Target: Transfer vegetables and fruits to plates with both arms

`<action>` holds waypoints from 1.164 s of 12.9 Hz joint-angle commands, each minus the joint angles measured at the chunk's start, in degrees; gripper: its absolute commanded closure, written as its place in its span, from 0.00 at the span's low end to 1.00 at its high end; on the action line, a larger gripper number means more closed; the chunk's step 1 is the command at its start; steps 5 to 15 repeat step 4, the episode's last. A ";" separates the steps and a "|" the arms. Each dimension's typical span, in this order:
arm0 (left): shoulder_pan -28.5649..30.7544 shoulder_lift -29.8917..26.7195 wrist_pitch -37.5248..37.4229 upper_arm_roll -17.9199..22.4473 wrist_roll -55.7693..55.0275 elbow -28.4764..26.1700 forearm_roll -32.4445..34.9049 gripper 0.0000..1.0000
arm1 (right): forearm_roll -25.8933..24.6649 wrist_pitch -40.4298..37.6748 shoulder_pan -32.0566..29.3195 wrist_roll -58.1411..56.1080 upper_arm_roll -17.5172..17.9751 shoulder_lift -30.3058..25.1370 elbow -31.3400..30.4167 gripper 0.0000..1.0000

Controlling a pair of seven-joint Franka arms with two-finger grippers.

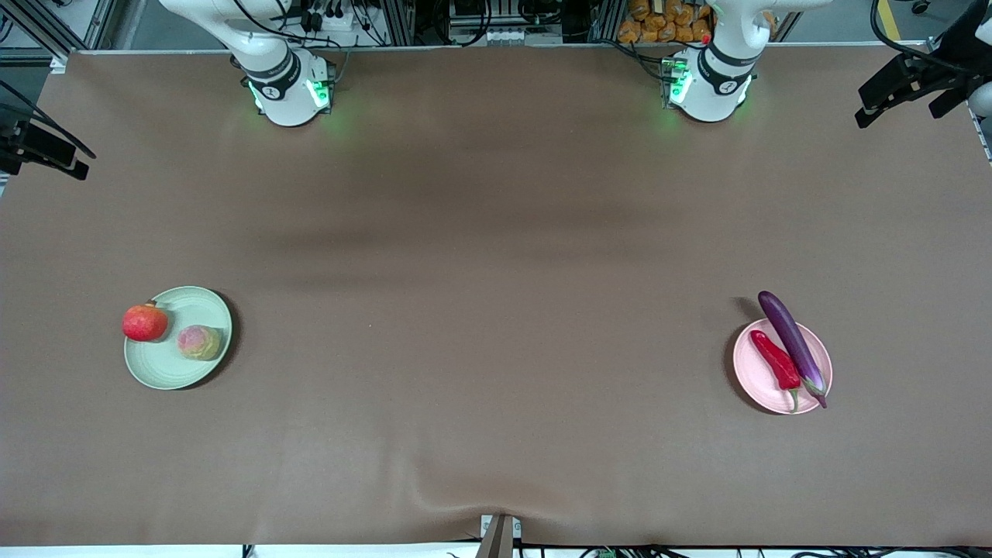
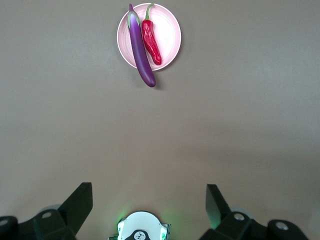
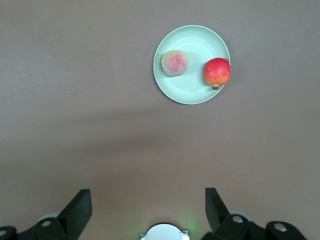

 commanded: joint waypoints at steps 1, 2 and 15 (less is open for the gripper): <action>0.33 1.29 0.14 -0.30 1.06 1.54 0.90 0.00 | -1.21 -0.34 -0.21 0.91 0.69 0.30 0.42 0.00; 0.24 1.82 0.14 -0.30 0.89 2.33 1.08 0.00 | -1.21 -0.43 -0.21 0.91 0.69 0.30 0.33 0.00; 0.24 1.83 -0.12 -0.30 0.97 2.52 1.17 0.00 | -1.21 -0.43 -0.30 0.91 0.69 0.30 0.33 0.00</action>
